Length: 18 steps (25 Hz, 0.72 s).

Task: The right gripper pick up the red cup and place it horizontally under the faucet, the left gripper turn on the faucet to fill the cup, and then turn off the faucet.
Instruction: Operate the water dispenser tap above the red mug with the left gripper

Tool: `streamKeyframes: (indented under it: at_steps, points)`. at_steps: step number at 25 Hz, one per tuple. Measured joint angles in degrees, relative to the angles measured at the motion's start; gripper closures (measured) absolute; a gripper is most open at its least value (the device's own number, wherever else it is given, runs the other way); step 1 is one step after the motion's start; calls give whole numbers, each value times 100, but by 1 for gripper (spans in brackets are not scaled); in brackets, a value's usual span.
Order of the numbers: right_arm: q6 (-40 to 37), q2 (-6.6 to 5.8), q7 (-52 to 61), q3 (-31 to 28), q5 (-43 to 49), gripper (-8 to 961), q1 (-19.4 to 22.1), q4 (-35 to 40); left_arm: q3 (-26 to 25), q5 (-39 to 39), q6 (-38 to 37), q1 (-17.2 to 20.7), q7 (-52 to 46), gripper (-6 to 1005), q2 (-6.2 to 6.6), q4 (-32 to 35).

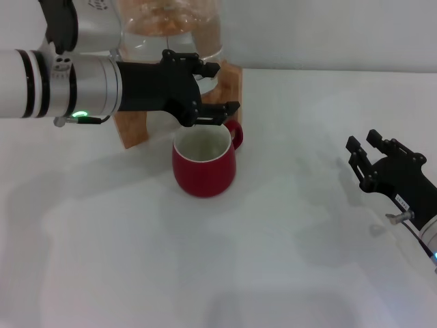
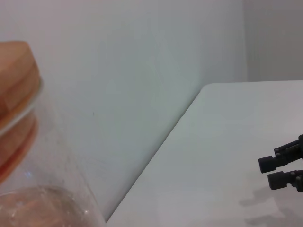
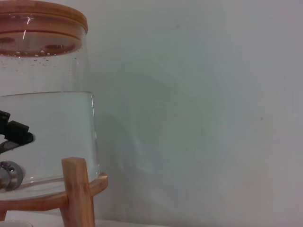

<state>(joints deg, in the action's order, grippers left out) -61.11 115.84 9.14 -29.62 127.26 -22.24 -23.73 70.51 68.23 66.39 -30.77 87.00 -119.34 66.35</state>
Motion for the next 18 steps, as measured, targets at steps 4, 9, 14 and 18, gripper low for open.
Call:
streamKeyframes:
  at_steps: [4, 9, 14, 18]
  points:
    - [0, 0, 0, 0, 0, 575, 0, 0, -2, 18, -6, 1, 20, 243, -2, 0]
    - [-6, -1, 0, 0, 0, 575, 0, 0, -6, 218, -16, 4, 102, 243, -2, 1]
    - [-7, 0, 0, 0, 0, 575, 0, 7, -8, 535, 15, 86, 215, 243, -2, 1]
    - [-7, 0, 0, 0, 0, 575, 0, 15, -7, 682, 25, 214, 252, 242, -1, 25]
